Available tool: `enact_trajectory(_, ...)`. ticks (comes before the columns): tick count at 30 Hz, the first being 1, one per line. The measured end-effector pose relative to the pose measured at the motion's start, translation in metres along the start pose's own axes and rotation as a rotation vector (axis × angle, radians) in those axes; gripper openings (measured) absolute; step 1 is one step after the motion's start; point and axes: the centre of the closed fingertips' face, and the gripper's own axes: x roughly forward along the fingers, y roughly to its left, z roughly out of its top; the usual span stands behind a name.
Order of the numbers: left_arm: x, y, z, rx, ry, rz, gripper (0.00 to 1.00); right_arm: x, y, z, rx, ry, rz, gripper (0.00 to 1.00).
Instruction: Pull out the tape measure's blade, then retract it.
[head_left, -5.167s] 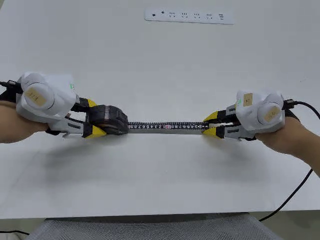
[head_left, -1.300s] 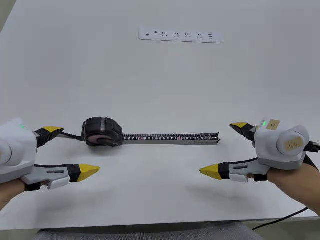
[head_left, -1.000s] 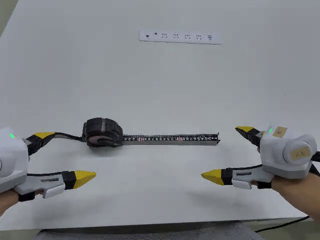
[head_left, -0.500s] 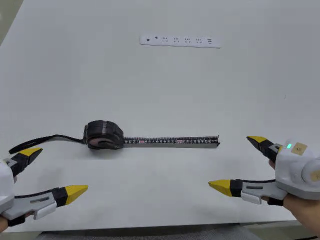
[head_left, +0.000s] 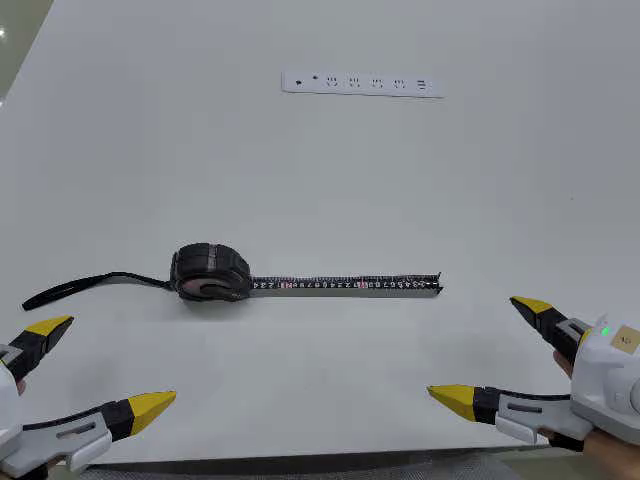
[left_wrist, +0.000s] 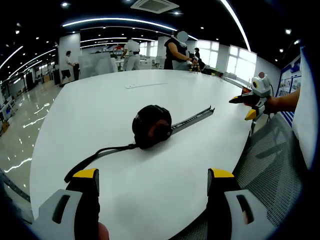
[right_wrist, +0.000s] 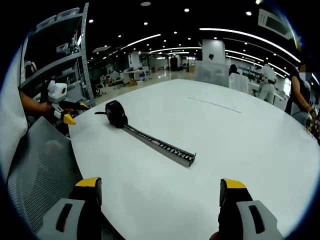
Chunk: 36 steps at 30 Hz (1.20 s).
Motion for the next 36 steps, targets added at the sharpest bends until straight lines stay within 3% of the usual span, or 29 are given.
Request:
enact_trajectory(8,0.0,-0.002,0.0,-0.03,-0.008,-0.005,0.86,-0.003,0.003,-0.007,0.008,0.013,-0.006,0.99)
enact_trajectory(19,0.001,-0.005,-0.003,-0.024,0.005,-0.018,0.85,-0.003,0.005,-0.011,0.011,0.023,-0.002,0.99)
enact_trajectory(36,0.01,-0.012,0.007,-0.026,0.003,-0.019,0.86,-0.002,0.006,-0.011,0.019,0.022,0.004,0.99)
